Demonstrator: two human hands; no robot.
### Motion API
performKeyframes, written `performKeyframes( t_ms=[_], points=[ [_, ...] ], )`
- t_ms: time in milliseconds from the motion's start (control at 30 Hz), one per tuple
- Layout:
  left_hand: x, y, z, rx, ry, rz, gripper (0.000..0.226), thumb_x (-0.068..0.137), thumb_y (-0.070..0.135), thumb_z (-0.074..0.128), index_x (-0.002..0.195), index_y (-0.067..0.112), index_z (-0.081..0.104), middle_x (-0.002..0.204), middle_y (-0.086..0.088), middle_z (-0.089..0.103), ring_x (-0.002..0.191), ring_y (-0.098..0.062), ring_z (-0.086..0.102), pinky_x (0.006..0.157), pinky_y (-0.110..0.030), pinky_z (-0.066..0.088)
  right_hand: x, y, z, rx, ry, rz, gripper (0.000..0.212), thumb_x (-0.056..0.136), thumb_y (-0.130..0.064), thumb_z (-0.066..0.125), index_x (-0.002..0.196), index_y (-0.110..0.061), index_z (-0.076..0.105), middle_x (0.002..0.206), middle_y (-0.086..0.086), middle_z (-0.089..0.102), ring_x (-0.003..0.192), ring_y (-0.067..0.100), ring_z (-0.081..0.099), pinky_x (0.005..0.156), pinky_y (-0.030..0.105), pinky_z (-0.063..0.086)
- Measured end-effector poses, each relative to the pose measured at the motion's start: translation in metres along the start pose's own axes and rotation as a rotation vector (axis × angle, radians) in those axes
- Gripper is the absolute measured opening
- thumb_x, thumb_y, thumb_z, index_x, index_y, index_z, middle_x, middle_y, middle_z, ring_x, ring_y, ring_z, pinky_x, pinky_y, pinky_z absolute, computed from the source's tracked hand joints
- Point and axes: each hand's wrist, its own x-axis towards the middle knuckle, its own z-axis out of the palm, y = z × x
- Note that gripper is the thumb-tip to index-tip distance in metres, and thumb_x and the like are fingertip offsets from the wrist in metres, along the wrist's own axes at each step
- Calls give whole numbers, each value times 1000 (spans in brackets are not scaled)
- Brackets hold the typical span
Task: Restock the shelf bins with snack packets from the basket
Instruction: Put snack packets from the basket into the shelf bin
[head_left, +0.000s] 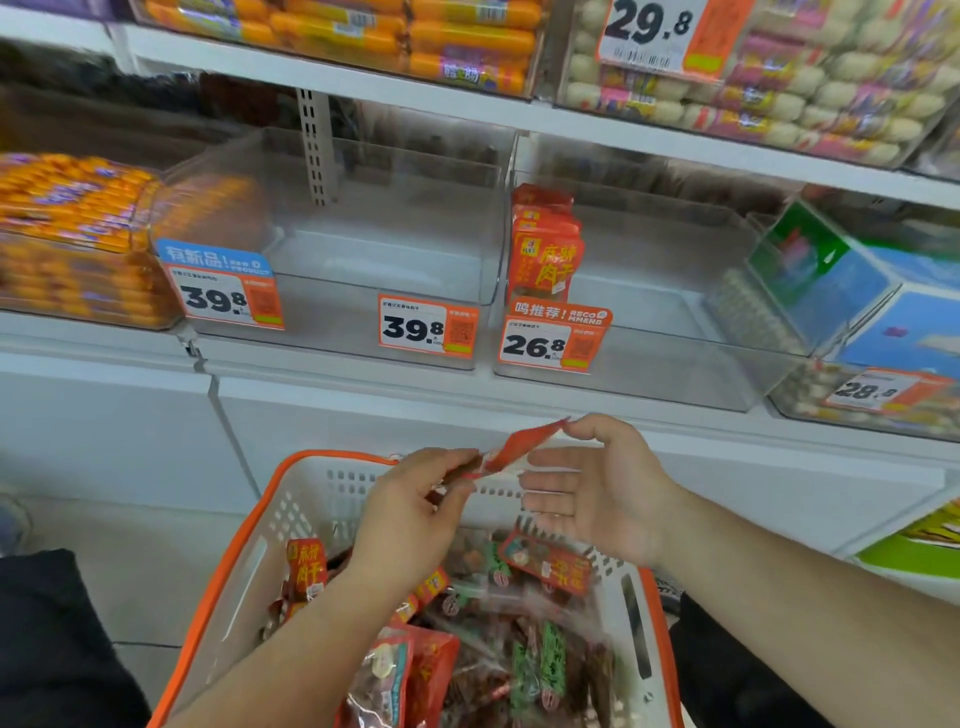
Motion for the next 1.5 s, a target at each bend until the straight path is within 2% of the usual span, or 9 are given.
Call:
performKeyframes(
  t_ms=[100, 300, 433, 567, 733, 933, 1100, 1300, 1500],
  points=[
    [12, -4, -12, 108, 30, 271, 37, 77, 2, 59, 103, 23, 75, 105, 20, 67, 100, 0, 61, 90, -17, 48, -5, -4, -1, 164, -211, 74, 66, 79, -37, 47, 127, 7, 57, 122, 25, 59, 78, 33, 66, 72, 40, 55],
    [31, 2, -20, 251, -17, 611, 35, 79, 6, 52, 103, 13, 77, 112, 1, 71, 106, -13, 64, 94, -26, 50, -9, -2, 8, -264, -283, 18, 50, 82, -17, 62, 127, 3, 58, 106, 18, 70, 89, 27, 68, 85, 40, 54],
    [39, 4, -20, 220, 155, 334, 38, 91, 10, 50, 127, 15, 63, 129, 5, 58, 119, -4, 51, 103, -18, 40, -13, -3, 14, -330, -194, -229, 29, 90, 2, 58, 118, -6, 62, 109, 15, 71, 94, 26, 68, 91, 43, 52],
    [48, 44, -21, -275, 68, -113, 23, 102, 27, 40, 115, 37, 56, 97, 24, 70, 92, 5, 64, 78, -15, 52, -21, -10, 20, -417, -82, -420, 33, 91, 7, 59, 119, -10, 63, 111, 10, 73, 104, 27, 69, 96, 47, 52],
    [56, 53, -18, -453, -18, -106, 32, 97, 51, 45, 100, 28, 67, 91, 12, 74, 88, -7, 68, 75, -23, 54, -27, -18, 24, -459, 11, -479, 28, 89, 7, 62, 111, -11, 67, 103, 10, 75, 99, 29, 71, 96, 52, 52],
    [75, 66, -28, -145, -267, -54, 43, 68, 45, 69, 110, 38, 60, 109, 18, 67, 96, 3, 62, 82, -23, 52, -69, -85, 33, -1770, 77, -705, 17, 84, -21, 73, 100, -27, 71, 84, -14, 63, 81, 11, 60, 71, 28, 48],
    [94, 99, -12, 70, -606, 43, 26, 78, 16, 79, 78, 36, 62, 69, 22, 66, 65, 13, 60, 61, -9, 45, -76, -113, 58, -2044, 60, -739, 32, 76, -27, 80, 91, -28, 51, 78, -16, 47, 76, 11, 47, 57, 19, 34],
    [96, 92, -13, -420, -307, -241, 18, 84, 2, 72, 94, 17, 72, 87, 2, 76, 82, -12, 72, 70, -24, 56, -74, -115, 30, -1348, 409, -905, 63, 72, -32, 85, 124, -28, 51, 109, -12, 53, 94, 9, 55, 68, 19, 41],
    [95, 95, -7, -592, -283, -325, 15, 87, 2, 67, 97, 12, 72, 91, -6, 76, 85, -20, 72, 72, -31, 58, -48, -87, 10, -593, 126, -591, 18, 91, -20, 67, 104, -8, 68, 74, -2, 64, 54, 7, 47, 52, 22, 35]
  ],
)
